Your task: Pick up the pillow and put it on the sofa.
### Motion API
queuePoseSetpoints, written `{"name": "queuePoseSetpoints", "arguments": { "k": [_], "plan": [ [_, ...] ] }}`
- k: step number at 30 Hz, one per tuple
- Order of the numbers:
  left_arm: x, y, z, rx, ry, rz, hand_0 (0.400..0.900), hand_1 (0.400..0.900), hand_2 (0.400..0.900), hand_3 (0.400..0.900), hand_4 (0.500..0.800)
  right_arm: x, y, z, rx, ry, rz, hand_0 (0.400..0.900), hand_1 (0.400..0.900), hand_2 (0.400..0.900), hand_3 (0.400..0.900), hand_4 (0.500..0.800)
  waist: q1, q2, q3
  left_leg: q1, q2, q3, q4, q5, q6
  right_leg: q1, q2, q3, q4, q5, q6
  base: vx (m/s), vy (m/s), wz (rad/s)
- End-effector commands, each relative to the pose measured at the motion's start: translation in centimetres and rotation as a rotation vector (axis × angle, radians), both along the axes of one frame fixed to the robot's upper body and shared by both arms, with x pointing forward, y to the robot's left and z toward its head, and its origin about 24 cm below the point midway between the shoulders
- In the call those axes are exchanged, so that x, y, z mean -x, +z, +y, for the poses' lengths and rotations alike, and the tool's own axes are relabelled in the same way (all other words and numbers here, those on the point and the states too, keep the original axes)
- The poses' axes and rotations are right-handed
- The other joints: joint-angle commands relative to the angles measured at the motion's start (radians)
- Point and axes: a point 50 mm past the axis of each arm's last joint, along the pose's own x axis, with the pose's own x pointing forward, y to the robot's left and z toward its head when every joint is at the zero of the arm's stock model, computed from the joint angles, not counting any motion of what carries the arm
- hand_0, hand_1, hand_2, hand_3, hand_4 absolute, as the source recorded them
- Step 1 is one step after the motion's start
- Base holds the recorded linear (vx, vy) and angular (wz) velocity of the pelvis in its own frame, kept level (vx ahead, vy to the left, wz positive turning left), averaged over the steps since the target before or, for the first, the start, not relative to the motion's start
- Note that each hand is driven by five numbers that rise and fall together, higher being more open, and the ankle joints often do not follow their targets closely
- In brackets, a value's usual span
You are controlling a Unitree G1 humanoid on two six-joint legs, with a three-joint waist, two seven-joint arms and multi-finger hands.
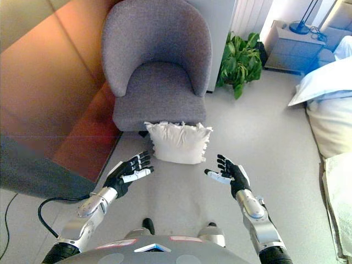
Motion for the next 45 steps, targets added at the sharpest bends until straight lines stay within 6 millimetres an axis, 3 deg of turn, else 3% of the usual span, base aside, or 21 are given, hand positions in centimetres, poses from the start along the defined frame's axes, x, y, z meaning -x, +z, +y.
{"name": "queuePoseSetpoints", "arguments": {
  "k": [1, 12, 21, 25, 30, 32, 34, 38, 42, 43, 44, 45],
  "plan": [
    [-3.0, 3.7, 0.7, -0.005, -0.017, -0.223, 0.9, 0.9, 0.9, 0.9, 0.8, -3.2, 4.2, -0.3, 0.042, 0.057, -0.247, 0.9, 0.9, 0.9, 0.9, 0.8, 0.019, 0.012, -0.001, 0.077, 0.045, 0.046, 0.019, -0.073, -0.001, -0.025, 0.027, 0.0, 0.011, 0.025, -0.023, 0.0, -0.037, -0.03],
    [-2.7, 3.6, 0.7, -0.002, -0.006, -0.22, 0.9, 0.9, 0.9, 0.9, 0.8, -3.1, 4.1, -0.5, 0.053, 0.064, -0.243, 0.9, 0.9, 0.9, 0.9, 0.8, 0.025, 0.008, -0.002, 0.062, 0.068, 0.042, 0.021, -0.052, -0.018, -0.024, 0.052, -0.002, -0.006, 0.023, -0.039, -0.01, -0.048, 0.0],
    [-2.9, 3.5, 0.6, -0.003, 0.0, -0.231, 0.9, 0.9, 0.9, 0.9, 0.8, -3.2, 4.1, -0.4, 0.048, 0.076, -0.246, 0.9, 0.9, 0.9, 0.9, 0.8, 0.026, 0.015, 0.014, 0.028, 0.108, 0.04, 0.043, -0.003, -0.048, -0.043, 0.077, 0.002, -0.014, 0.019, -0.06, -0.01, -0.078, -0.01],
    [-2.8, 3.6, 0.5, 0.006, -0.003, -0.241, 0.9, 0.9, 0.9, 0.9, 0.8, -3.4, 4.3, -0.7, 0.06, 0.082, -0.251, 0.9, 0.9, 0.9, 0.9, 0.8, 0.024, 0.013, 0.032, -0.028, 0.136, 0.011, 0.182, 0.016, -0.058, -0.061, 0.088, 0.018, 0.002, 0.007, -0.087, 0.04, -0.106, -0.07],
    [-3.0, 3.7, 0.1, 0.034, -0.006, -0.25, 0.9, 0.9, 0.9, 0.9, 0.8, -3.7, 4.5, -1.6, 0.076, 0.093, -0.254, 0.9, 0.9, 0.9, 0.9, 0.8, 0.019, -0.003, 0.078, -0.147, 0.156, -0.024, 0.538, 0.044, -0.059, -0.08, 0.091, 0.034, 0.041, -0.005, -0.14, 0.1, -0.113, -0.13],
    [-2.8, 3.7, 0.1, 0.044, -0.01, -0.247, 0.9, 0.9, 0.9, 0.9, 0.8, -3.5, 4.3, -1.8, 0.078, 0.097, -0.245, 0.9, 0.9, 0.9, 0.9, 0.8, 0.027, 0.003, 0.091, -0.184, 0.133, -0.044, 0.546, 0.051, -0.057, -0.062, 0.091, 0.053, 0.052, -0.016, -0.134, 0.27, 0.04, -0.18],
    [-2.5, 3.7, 0.1, 0.054, -0.007, -0.248, 0.9, 0.9, 0.9, 0.9, 0.8, -3.2, 4.2, -1.6, 0.08, 0.115, -0.242, 0.9, 0.9, 0.9, 0.9, 0.8, 0.04, 0.019, 0.097, -0.193, 0.109, -0.06, 0.45, 0.061, -0.051, -0.051, 0.09, 0.072, 0.073, -0.039, -0.121, 0.35, 0.18, -0.27],
    [-2.1, 3.9, 0.2, 0.07, 0.019, -0.256, 0.9, 0.9, 0.9, 0.9, 0.8, -2.8, 4.2, -1.2, 0.091, 0.147, -0.243, 0.9, 0.9, 0.9, 0.9, 0.8, 0.083, 0.067, 0.108, -0.232, 0.141, -0.086, 0.096, 0.178, -0.078, 0.033, 0.099, 0.109, 0.093, -0.112, -0.086, 0.44, 0.244, -0.42],
    [-0.3, 3.1, 0.6, 0.077, 0.065, -0.23, 0.9, 0.9, 0.9, 0.9, 0.8, -2.1, 3.7, -1.3, 0.085, 0.177, -0.226, 0.9, 0.9, 0.9, 0.9, 0.8, 0.129, 0.075, 0.105, -0.316, 0.194, -0.107, 0.014, 0.304, -0.12, 0.173, 0.091, 0.133, 0.096, -0.204, -0.068, 0.63, 0.237, -0.65],
    [0.0, 3.0, 0.7, 0.083, 0.08, -0.227, 0.9, 0.9, 0.9, 0.9, 0.8, -2.2, 3.8, -1.3, 0.085, 0.188, -0.226, 0.9, 0.9, 0.9, 0.9, 0.8, 0.139, 0.076, 0.103, -0.329, 0.204, -0.111, 0.026, 0.311, -0.124, 0.208, 0.079, 0.139, 0.108, -0.237, -0.057, 0.63, 0.283, -0.67],
    [0.1, 3.0, 1.0, 0.086, 0.091, -0.224, 0.9, 0.9, 0.9, 0.9, 0.8, -2.5, 4.0, -1.4, 0.087, 0.198, -0.225, 0.9, 0.9, 0.9, 0.9, 0.8, 0.141, 0.069, 0.099, -0.327, 0.206, -0.103, 0.029, 0.254, -0.108, 0.212, 0.068, 0.15, 0.123, -0.24, -0.05, 0.62, 0.342, -0.55],
    [-0.1, 2.9, 1.4, 0.077, 0.112, -0.215, 0.9, 0.9, 0.9, 0.9, 0.8, -2.7, 3.8, -1.3, 0.09, 0.201, -0.21, 0.9, 0.9, 0.9, 0.9, 0.8, 0.138, 0.064, 0.09, -0.315, 0.205, -0.053, 0.053, 0.223, -0.096, 0.227, 0.043, 0.14, 0.15, -0.254, -0.03, 0.58, 0.338, -0.28]
  ]
}}
